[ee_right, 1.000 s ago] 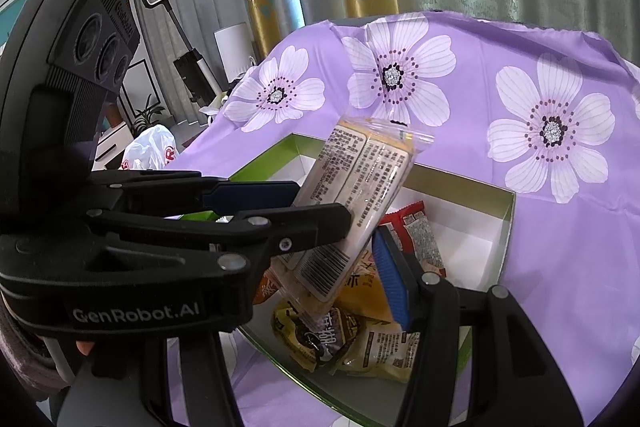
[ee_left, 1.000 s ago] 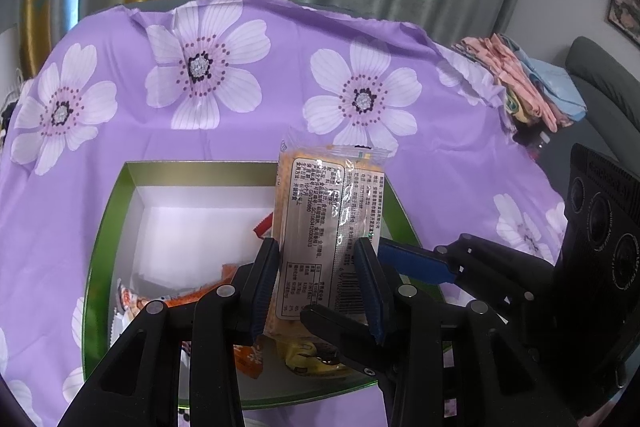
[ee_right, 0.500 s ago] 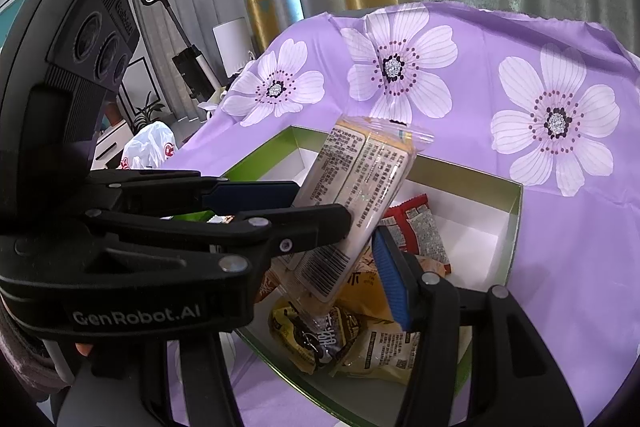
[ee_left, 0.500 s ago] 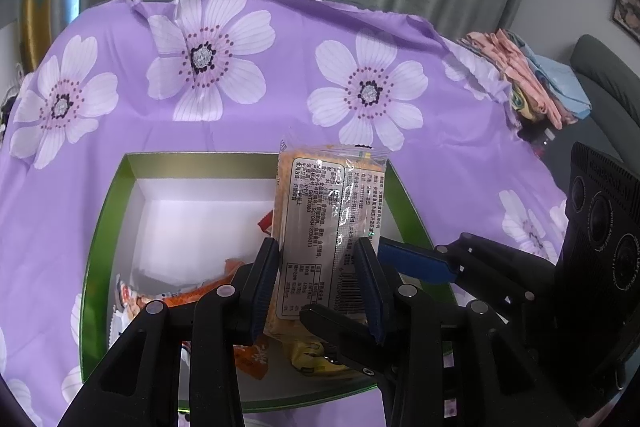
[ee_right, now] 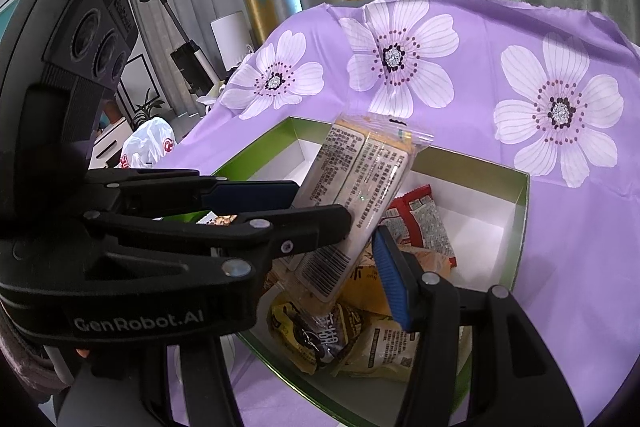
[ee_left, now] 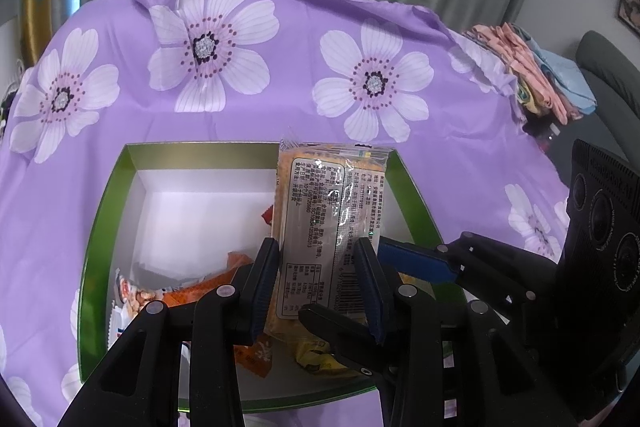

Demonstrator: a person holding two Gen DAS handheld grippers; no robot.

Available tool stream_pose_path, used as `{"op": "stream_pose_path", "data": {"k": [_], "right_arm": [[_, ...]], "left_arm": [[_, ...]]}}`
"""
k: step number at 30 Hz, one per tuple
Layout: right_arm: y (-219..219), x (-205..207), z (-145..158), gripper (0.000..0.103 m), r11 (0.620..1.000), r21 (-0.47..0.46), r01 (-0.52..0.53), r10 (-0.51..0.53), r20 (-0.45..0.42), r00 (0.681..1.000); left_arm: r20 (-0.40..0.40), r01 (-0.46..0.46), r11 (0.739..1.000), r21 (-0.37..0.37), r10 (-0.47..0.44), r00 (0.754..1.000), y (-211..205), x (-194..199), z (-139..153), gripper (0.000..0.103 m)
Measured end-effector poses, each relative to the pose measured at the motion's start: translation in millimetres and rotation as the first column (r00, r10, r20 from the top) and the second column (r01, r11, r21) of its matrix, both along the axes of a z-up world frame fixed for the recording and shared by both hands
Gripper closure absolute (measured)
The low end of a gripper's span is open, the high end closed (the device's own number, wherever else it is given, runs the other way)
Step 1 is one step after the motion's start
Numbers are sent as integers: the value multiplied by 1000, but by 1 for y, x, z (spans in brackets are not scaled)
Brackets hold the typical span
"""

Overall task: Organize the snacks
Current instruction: 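Lower the cracker pack into the green box with the left gripper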

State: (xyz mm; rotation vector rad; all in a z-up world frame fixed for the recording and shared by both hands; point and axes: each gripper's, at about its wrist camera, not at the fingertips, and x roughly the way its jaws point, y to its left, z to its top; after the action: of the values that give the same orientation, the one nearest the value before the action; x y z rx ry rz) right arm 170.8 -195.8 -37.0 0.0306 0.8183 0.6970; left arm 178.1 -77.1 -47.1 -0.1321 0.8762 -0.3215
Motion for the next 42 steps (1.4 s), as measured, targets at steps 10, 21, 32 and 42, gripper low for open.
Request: {"op": "stream_pose_path", "data": {"k": [10, 21, 32, 42], "right_arm": [[0, 0, -2, 47, 1000, -3, -1, 0, -8, 1000], [0, 1, -3, 47, 1000, -9, -3, 3, -19, 1000], [1, 2, -4, 47, 1000, -20, -4, 4, -29, 1000], [2, 3, -4, 47, 1000, -29, -9, 7, -49, 999]], "left_arm": [[-11, -1, 1000, 0, 1, 1000, 1, 1, -4, 64], [-19, 0, 1000, 3, 0, 1000, 0, 2, -4, 64], [-27, 1, 1000, 4, -1, 1000, 1, 2, -5, 64], [-47, 1, 1000, 7, -1, 999, -1, 0, -10, 64]]}}
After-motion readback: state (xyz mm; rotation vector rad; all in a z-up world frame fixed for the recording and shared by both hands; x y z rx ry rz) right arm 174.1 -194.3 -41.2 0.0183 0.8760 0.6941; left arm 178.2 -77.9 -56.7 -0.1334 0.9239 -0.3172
